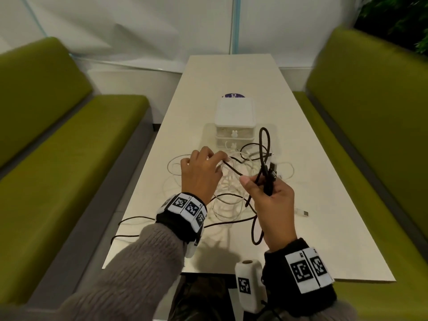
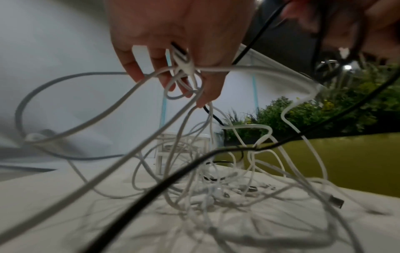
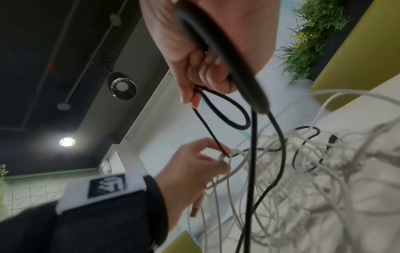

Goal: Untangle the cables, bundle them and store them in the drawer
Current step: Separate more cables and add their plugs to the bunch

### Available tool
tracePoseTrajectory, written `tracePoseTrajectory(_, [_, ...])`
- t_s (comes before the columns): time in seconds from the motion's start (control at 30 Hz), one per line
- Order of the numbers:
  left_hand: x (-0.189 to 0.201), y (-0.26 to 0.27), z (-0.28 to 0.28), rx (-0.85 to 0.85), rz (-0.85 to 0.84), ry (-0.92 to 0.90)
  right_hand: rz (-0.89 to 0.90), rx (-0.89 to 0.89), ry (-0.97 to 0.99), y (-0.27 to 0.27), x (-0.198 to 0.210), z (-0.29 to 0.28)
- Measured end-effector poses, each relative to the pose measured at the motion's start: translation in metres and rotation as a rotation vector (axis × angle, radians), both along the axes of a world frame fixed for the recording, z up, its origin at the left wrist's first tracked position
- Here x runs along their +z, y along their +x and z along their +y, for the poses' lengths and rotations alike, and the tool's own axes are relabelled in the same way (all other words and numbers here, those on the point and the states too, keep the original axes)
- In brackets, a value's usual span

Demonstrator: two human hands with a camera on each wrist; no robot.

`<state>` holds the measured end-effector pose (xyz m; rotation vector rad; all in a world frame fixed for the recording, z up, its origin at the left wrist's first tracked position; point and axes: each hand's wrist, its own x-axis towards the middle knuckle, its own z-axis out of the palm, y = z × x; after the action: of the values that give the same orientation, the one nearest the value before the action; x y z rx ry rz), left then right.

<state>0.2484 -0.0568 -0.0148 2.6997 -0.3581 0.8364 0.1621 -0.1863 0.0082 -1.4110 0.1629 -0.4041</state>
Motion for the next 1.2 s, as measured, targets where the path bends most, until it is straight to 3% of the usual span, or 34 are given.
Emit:
tracePoseTrajectory(0.3, [0.007,0.020,-0.005,0.091,0.032,0.013,-0.112,0.050,0.039,-0.012,0.023,-0.017])
tracePoseTrajectory(0.47, [-0.009,0.024,0.023,0.219,0.368,0.170,-0.180,0.178,0.239,-0.021,0.034,-0.040])
tracePoseTrajectory(0.57, [-0.015,0.020,0.035,0.144,0.443,0.130,-0.162,0.098,0.171,-0.020,0.044,-0.053])
tracePoseTrajectory(0.83, [0.004,0.011,0.030,0.009,0.170,-0.074,0.072,-0.194,0.200,-0.002,0.008,-0.050])
tracePoseTrajectory(1.0, [0.004,-0.002,0.017,-0.144,0.016,-0.044,0.166,-0.051,0.019,0.014,-0.005,-0.024])
tracePoseTrajectory(1.2, [-0.001,-0.019,0.003,-0.298,-0.120,-0.097,0.254,0.056,-0.030,0.024,-0.007,0.009])
